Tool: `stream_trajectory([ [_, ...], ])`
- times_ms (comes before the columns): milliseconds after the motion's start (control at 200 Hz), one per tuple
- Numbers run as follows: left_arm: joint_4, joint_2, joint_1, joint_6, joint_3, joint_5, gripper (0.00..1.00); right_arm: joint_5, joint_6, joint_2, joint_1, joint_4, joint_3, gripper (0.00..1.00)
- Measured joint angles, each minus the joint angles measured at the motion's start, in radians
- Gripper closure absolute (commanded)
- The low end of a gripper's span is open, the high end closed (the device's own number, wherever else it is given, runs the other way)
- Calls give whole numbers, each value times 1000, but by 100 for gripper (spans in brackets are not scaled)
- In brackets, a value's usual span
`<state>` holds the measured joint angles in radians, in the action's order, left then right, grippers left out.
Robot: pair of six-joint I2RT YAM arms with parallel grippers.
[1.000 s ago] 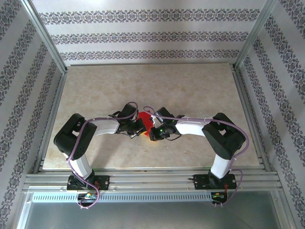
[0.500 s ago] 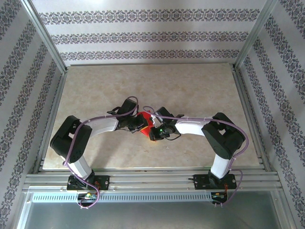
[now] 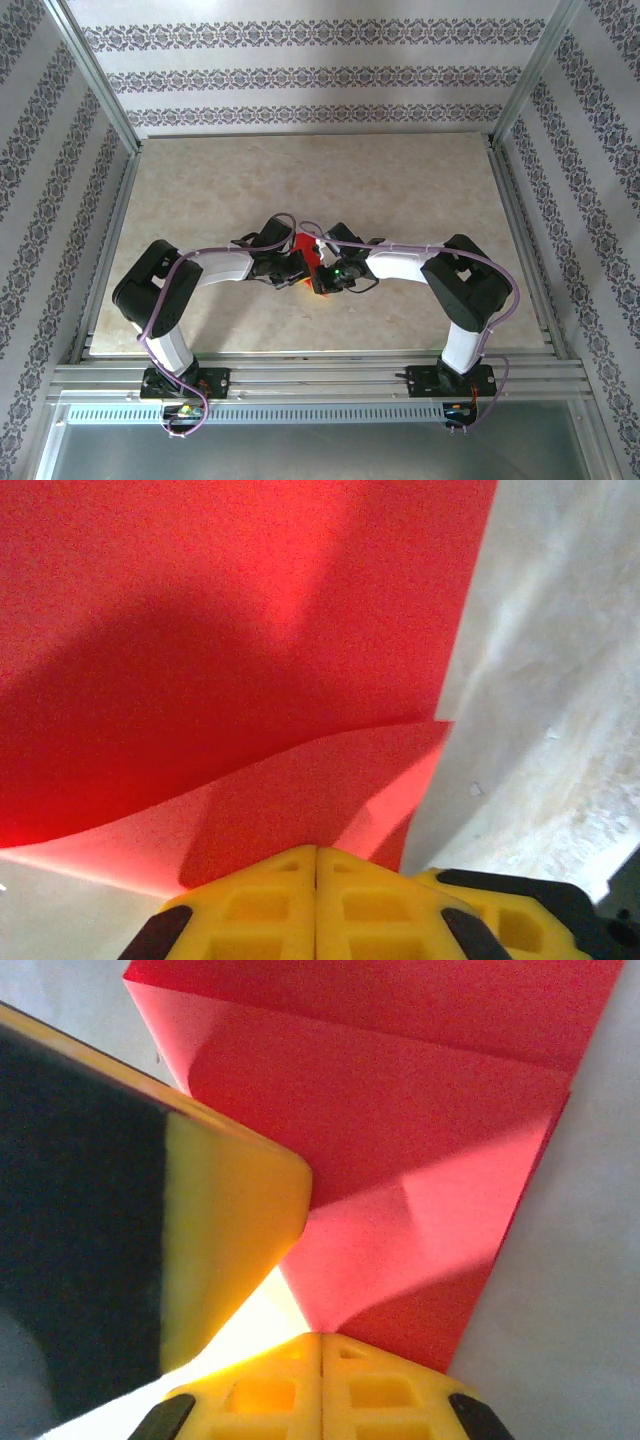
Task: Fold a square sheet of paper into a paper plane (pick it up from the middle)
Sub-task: Third fold the triangle at the center of the table.
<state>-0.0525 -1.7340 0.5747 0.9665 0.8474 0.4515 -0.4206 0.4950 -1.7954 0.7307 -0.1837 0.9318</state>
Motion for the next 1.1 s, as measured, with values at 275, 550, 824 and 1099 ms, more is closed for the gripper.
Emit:
stream_trajectory([
  [275,-1,-6,-9,-48,0,-26,93,-4,0,-9,0,-13,13,93],
  [550,-3,-6,-69,-126,-9,9,90,0,-8,-15,0,-30,24,92],
  [824,-12,18,-195,-229,-36,30,86,4,-12,-24,0,-39,37,92],
  [1099,-118,96,-263,-287,-15,-47,86,4,-12,-30,0,-60,51,92],
])
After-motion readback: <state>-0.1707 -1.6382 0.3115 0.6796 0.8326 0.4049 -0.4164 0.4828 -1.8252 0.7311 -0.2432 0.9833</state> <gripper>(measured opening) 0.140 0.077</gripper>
